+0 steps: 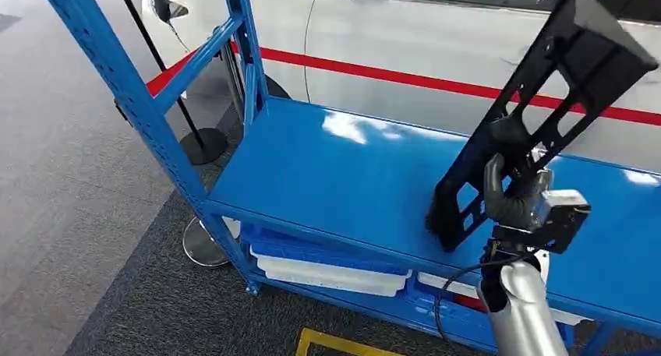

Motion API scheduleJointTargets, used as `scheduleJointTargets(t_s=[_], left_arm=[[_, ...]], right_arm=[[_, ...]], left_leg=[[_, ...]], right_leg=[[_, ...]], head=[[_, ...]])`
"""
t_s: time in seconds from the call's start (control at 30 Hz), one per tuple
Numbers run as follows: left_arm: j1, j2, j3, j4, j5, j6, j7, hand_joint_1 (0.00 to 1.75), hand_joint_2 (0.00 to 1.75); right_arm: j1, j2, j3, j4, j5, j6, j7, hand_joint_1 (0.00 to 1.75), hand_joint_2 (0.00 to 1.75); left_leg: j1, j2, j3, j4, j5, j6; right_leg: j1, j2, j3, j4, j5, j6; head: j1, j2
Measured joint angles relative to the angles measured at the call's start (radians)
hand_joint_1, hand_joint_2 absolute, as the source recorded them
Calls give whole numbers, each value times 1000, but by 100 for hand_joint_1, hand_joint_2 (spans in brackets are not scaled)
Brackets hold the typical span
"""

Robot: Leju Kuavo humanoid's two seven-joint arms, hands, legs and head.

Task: Take the parts from the cabinet and place them on the table.

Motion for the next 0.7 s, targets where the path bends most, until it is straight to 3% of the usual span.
scheduleJointTargets(t_s=[0.03, 0.13, 0.17, 0.2, 0.3, 0.33, 0.37, 0.4, 0.47, 0.5, 0.6, 0.63, 0.7], left_arm=[[0, 1, -4, 0, -1, 4, 4, 0, 0], [7, 5, -16, 0, -3, 17, 23, 0, 0], [8, 5, -18, 1, -2, 36, 39, 0, 0], [8, 5, -20, 1, -3, 55, 51, 0, 0], [7, -3, -31, 2, -21, 80, 84, 0, 0], [7, -5, -37, 2, -21, 82, 90, 0, 0], [7, -6, -41, 2, -21, 84, 91, 0, 0], [6, -7, -43, 2, -21, 84, 92, 0, 0], [2, -10, -45, 2, -21, 84, 93, 0, 0], [1, -10, -46, 2, -21, 84, 94, 0, 0], [-2, -11, -46, 2, -21, 84, 95, 0, 0], [-2, -11, -47, 2, -21, 84, 95, 0, 0], [-4, -11, -47, 2, -21, 84, 95, 0, 0]], right_arm=[[8, -22, -11, -56, -76, 8, -1, 175, 175], [33, -93, -63, -196, -223, 23, -1, 175, 175], [53, -120, -84, -241, -262, 30, -7, 175, 175], [72, -142, -101, -277, -287, 41, -16, 175, 175], [153, -183, -155, -361, -315, 69, -52, 175, 175], [175, -190, -170, -377, -317, 74, -59, 175, 175], [194, -196, -180, -392, -321, 77, -63, 175, 175], [206, -201, -185, -406, -322, 78, -64, 175, 175], [217, -208, -195, -428, -322, 80, -64, 175, 175], [218, -213, -200, -438, -322, 81, -65, 175, 175], [230, -215, -208, -454, -324, 83, -65, 175, 175], [232, -216, -210, -458, -324, 83, -65, 175, 175], [232, -216, -211, -467, -324, 83, -66, 175, 175]], left_leg=[[-1, -4, -5, 1, 6, 11], [-3, -11, -12, -5, 14, 30], [2, -9, -8, -11, 19, 38], [1, -9, -9, -12, 20, 44], [-1, -9, -11, -11, 18, 50], [-1, -9, -10, -11, 17, 51], [-1, -9, -9, -11, 15, 50], [-1, -9, -7, -9, 13, 48], [-1, -8, -2, -6, 5, 42], [-7, -9, -4, -1, 0, 35], [-10, -9, -3, -5, -3, 20], [-10, -9, -1, -6, -5, 14], [-7, -5, -15, 36, -40, 4]], right_leg=[[-3, -1, -6, 1, 2, 8], [-5, -5, -6, -1, 4, 28], [-12, -5, -8, 10, -8, 33], [-11, -5, -28, 48, -38, 36], [-11, -4, -140, 276, -140, 46], [-12, -5, -161, 312, -140, 46], [-13, -5, -157, 293, -115, 47], [-14, -5, -133, 235, -75, 46], [-16, -6, -46, 59, 11, 42], [-13, -5, -22, 15, 1, 37], [-5, -3, -28, 14, 0, 19], [-8, -3, -27, 11, 1, 12], [-14, -6, -20, 4, 2, -5]], head=[[0, 0], [0, 0], [0, 0], [0, 0], [0, 0], [0, 0], [0, 0], [0, 0], [0, 0], [0, 0], [0, 0], [0, 0], [0, 0]])
